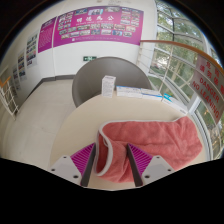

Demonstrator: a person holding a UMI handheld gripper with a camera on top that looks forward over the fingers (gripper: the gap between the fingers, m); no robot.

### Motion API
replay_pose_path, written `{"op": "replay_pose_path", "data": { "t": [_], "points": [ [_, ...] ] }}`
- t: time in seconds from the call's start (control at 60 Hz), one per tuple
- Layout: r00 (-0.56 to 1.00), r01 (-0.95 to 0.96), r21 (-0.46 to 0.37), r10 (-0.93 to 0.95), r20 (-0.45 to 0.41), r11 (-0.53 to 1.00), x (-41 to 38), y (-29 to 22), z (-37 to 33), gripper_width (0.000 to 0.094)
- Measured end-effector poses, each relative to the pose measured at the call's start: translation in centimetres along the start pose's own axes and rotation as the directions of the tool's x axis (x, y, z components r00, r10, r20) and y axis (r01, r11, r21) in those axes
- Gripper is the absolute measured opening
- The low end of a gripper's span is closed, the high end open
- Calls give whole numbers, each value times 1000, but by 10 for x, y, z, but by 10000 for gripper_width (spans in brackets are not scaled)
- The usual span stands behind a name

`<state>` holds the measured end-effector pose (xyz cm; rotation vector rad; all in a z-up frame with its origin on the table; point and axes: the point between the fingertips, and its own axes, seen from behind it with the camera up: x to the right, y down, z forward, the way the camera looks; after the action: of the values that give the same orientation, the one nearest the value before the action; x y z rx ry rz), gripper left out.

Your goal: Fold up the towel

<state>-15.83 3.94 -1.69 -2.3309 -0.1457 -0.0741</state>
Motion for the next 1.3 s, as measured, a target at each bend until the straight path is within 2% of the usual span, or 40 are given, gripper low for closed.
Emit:
{"op": "replay_pose_path", "data": {
  "t": [0.05, 0.133, 0.25, 0.35, 0.417, 0.567, 0.667, 0.733, 0.85, 0.967, 1.05, 1.1, 1.167, 1.233, 1.3],
  "points": [
    [1000, 27, 3, -27, 12, 1000, -2, -1, 1, 520],
    [997, 79, -2, -79, -6, 997, 6, -3, 1, 238],
    [989, 150, -1, -150, 7, 989, 3, -2, -1, 81],
    [987, 159, 0, -159, 32, 987, 2, -2, 1, 51],
    [990, 117, -5, -117, 77, 993, -2, -2, -2, 47],
    [956, -74, -8, 73, 286, 997, -37, -29, -43, 44],
    [865, -231, -6, 209, 456, 973, -56, -76, -98, 44],
    [815, -295, 15, 244, 526, 955, -49, -104, -127, 45],
    [798, -342, 19, 279, 535, 940, -2, -126, -119, 45],
    [834, -325, -17, 295, 467, 945, 45, -99, -74, 45],
    [861, -298, -43, 288, 420, 954, 72, -77, -42, 63],
    [873, -287, -53, 284, 396, 956, 86, -69, -28, 130],
    [891, -276, -40, 271, 364, 960, 107, -61, -16, 299],
    [925, -263, 1, 252, 284, 965, 140, -63, -13, 500],
    [950, -239, 27, 228, 212, 971, 168, -62, -14, 735]
  ]
}}
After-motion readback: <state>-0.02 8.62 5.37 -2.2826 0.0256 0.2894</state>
